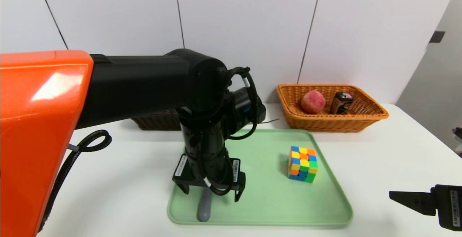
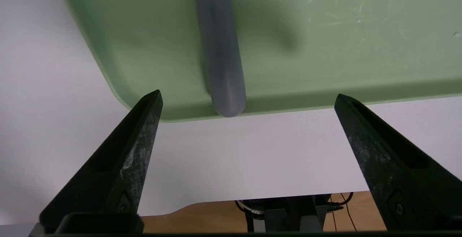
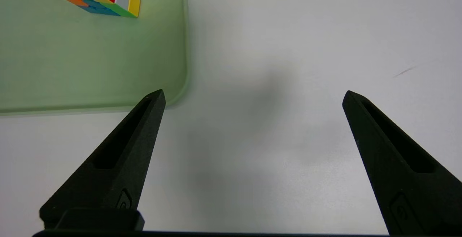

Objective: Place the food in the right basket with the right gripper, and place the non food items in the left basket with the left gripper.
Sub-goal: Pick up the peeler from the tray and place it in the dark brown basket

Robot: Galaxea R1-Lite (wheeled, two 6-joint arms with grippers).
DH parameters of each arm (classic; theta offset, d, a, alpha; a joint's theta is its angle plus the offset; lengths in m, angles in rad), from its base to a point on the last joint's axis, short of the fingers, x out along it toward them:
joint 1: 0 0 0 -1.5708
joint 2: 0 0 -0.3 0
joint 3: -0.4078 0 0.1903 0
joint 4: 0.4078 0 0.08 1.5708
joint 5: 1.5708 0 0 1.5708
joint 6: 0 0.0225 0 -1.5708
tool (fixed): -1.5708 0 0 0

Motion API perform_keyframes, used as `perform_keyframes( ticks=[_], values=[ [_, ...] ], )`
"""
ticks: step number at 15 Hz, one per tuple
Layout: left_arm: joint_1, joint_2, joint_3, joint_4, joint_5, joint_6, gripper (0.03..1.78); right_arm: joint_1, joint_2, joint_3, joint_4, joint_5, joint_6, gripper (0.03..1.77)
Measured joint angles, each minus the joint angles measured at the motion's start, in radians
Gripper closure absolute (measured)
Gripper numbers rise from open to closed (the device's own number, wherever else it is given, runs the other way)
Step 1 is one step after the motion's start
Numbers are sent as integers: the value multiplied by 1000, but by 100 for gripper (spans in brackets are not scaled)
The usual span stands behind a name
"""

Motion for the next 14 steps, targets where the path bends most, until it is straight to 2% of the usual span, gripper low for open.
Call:
perform_keyframes(
  ticks=[3,7,14],
  values=[
    [3,17,1,1,-14,-2,12,0,5,24,-53,0,-3,10],
    [8,26,7,1,-71,-5,12,0,6,45,-67,-1,-2,10],
    [26,51,37,-2,-45,-4,12,0,6,59,-68,-1,-4,9]
  ],
)
